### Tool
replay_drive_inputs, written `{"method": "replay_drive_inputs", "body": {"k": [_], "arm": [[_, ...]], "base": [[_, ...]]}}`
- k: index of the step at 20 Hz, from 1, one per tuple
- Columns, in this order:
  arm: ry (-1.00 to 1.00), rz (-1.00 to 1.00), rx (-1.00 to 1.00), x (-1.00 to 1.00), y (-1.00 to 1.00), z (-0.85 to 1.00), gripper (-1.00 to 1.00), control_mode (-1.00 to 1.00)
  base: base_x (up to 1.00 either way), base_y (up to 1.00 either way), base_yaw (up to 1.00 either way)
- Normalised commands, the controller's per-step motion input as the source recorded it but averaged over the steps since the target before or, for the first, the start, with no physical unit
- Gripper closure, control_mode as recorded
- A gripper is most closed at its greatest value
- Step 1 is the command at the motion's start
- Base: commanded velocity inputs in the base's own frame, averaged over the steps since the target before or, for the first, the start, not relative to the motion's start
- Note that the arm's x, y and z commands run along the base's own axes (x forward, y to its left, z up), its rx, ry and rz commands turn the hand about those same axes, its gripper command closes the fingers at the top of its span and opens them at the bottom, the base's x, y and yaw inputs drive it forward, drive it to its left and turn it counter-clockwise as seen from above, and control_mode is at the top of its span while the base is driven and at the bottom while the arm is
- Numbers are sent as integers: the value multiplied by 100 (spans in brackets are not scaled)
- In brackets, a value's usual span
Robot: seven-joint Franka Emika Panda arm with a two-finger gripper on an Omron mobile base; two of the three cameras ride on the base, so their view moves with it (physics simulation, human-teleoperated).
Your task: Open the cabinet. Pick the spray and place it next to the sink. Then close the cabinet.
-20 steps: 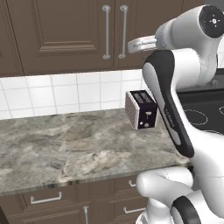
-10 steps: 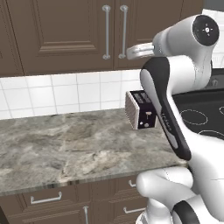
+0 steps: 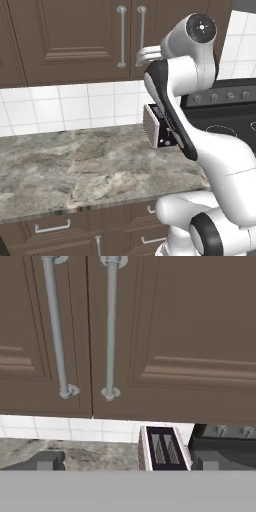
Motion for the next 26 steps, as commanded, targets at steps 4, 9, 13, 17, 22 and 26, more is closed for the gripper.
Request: {"method": "replay_drive_inputs", "body": {"k": [4, 9, 13, 17, 22, 26], "arm": [[7, -3, 1, 7, 0, 0, -100, -100], [1, 0, 0, 7, 0, -8, -100, -100], [0, 0, 1, 30, 1, -22, -100, -100], [0, 0, 8, 35, 0, -15, -100, -100], [-3, 0, 14, 19, 2, 0, -100, -100], [-1, 0, 9, 0, 12, 0, -100, -100]], "base": [[0, 0, 0], [0, 0, 0], [0, 0, 0], [0, 0, 0], [0, 0, 0], [0, 0, 0]]}}
